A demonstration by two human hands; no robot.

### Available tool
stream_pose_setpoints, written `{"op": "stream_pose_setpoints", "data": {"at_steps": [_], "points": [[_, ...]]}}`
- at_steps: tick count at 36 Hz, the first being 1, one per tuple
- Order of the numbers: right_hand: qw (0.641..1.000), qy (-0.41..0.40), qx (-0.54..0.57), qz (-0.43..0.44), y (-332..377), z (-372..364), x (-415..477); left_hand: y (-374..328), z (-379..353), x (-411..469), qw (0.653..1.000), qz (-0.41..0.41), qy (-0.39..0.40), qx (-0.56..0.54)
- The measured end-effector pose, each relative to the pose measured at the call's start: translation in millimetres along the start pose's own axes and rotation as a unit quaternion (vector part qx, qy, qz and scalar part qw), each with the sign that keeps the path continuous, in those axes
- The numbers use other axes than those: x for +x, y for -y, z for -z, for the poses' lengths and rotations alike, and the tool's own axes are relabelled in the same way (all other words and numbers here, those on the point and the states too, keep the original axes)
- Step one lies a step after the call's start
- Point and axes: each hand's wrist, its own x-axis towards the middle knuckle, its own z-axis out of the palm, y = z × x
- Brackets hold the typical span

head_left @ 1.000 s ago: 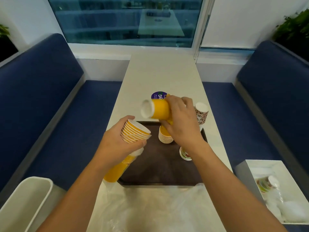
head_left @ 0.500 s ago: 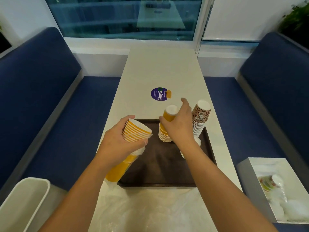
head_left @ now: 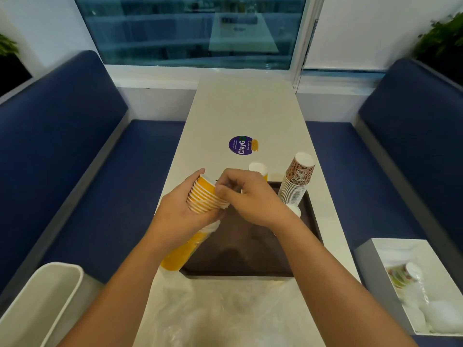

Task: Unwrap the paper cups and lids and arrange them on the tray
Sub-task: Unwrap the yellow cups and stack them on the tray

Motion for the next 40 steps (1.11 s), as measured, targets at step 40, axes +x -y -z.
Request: {"op": "stream_pose_setpoints", "data": {"at_steps": [40], "points": [[0.943, -0.235, -0.124, -0.199, -86.4, 8.7, 31.8, 6.1, -7.8, 14.2, 0.999, 0.040, -0.013, -0.008]]}}
